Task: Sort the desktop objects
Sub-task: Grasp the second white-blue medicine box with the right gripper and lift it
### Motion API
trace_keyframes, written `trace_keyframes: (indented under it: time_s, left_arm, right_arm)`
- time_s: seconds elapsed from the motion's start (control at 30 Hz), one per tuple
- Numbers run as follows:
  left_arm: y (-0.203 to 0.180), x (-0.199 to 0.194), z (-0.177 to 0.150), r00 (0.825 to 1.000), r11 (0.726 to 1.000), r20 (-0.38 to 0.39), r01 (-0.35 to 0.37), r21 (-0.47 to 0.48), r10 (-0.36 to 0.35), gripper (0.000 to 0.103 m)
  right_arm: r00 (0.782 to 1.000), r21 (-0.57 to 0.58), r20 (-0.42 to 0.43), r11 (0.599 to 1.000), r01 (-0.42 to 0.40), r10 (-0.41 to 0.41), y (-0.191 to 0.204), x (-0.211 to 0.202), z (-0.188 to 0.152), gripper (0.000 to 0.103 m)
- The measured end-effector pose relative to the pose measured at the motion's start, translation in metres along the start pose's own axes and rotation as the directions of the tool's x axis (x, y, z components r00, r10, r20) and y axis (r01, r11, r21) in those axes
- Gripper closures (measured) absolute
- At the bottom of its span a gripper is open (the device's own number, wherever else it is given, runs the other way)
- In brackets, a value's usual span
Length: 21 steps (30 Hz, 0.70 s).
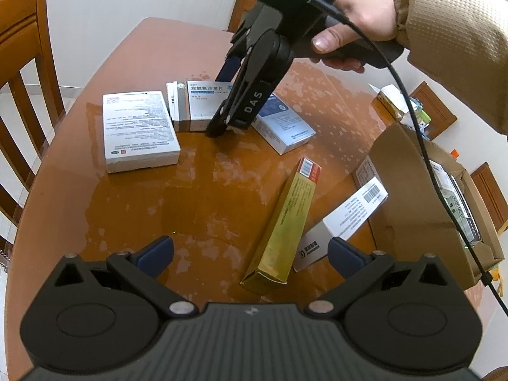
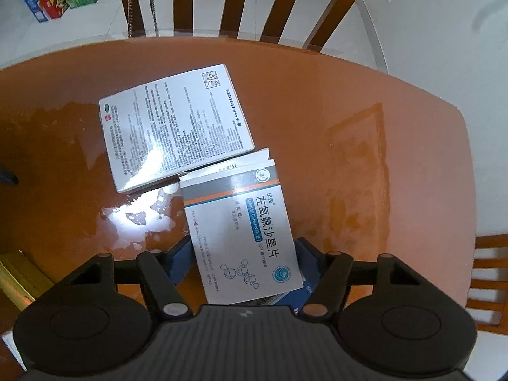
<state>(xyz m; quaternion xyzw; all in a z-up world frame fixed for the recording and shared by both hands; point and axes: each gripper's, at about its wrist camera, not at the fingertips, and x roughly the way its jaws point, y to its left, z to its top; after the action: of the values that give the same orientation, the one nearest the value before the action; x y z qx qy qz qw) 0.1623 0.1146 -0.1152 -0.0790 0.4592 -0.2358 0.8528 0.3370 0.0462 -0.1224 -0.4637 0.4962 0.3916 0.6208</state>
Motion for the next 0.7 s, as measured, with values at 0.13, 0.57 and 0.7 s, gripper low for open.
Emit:
trace_keyframes:
  time_s: [0.13, 0.57, 0.7]
  left_arm:
    - [0.0, -0.001, -0.001, 1.0, 1.0, -0.001, 0.003, -0.005, -0.003, 0.0]
    - [-0.011, -0.016, -0.008, 1.0, 0.999, 0.016, 0.012, 0.037, -0.012, 0.0]
    - [-0.012, -0.02, -0.01, 1.0, 0.999, 0.019, 0.011, 0.046, -0.011, 0.0]
  right_arm:
    - [1.0, 0.025, 0.02, 1.0, 0.001, -0.001, -0.002, -0.015, -0.005, 0.034]
    - [0.998, 0.088, 0.029, 0.995, -0.055, 0.053, 0.025, -0.048, -0.034, 0.035]
    - [0.999, 0.081, -0.015, 0.996, -0.031, 0.033, 0.026, -0.04, -0.041, 0.035]
